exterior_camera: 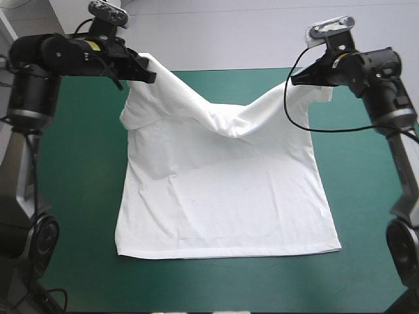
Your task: Fold the cloth
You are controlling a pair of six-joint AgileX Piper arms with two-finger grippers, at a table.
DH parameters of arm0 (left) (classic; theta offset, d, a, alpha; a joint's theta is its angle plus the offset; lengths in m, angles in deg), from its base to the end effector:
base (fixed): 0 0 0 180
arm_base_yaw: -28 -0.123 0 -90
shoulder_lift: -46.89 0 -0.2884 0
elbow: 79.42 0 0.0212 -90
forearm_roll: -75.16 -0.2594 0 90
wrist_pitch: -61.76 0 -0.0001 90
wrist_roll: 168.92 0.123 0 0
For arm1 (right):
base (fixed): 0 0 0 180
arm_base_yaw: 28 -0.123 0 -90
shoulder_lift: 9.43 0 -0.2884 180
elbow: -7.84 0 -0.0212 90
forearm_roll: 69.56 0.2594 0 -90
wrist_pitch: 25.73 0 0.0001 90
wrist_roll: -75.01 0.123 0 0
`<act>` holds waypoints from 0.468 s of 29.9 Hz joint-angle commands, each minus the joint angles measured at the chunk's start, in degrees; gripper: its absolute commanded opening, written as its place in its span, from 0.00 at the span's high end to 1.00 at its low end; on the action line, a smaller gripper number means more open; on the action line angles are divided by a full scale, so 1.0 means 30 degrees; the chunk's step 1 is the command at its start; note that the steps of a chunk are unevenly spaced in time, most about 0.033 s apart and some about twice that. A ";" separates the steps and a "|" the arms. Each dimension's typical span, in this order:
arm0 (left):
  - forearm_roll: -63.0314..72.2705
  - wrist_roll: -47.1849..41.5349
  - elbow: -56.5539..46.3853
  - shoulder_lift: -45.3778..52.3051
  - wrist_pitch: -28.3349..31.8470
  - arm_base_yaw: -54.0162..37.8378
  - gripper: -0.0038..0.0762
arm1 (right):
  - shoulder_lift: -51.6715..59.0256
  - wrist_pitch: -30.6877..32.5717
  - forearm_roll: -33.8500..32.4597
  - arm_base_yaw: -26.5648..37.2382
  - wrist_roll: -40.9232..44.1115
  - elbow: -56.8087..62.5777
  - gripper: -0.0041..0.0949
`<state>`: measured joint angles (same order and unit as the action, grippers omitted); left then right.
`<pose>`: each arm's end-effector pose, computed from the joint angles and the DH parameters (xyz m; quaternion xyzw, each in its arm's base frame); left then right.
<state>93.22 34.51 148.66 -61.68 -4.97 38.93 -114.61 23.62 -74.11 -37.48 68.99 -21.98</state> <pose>0.3884 -0.1107 0.4730 0.2695 0.8427 -0.1080 0.4534 0.4176 0.0622 0.4176 -0.1282 0.8759 -0.0247 0.4646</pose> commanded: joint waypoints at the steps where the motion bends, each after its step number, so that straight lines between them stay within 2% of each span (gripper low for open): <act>1: 0.0112 0.0452 0.0333 -0.1263 0.3211 0.0102 0.96 | -0.2076 -0.1624 -0.0357 0.0040 -0.0203 -0.1378 0.98; 9: -0.0997 0.0936 0.0333 -0.5318 0.7646 0.0102 0.96 | -0.6572 -0.2562 -0.0189 0.0083 -0.0248 -0.4412 0.98; 14: -0.2137 0.0710 0.0368 -0.6484 0.9731 0.0062 0.96 | -0.7700 -0.2882 0.1387 0.0675 -0.0404 -0.4571 0.98</act>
<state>87.27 37.22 147.78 -84.29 17.00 38.93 -140.06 18.37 -72.19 -36.98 68.69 -33.50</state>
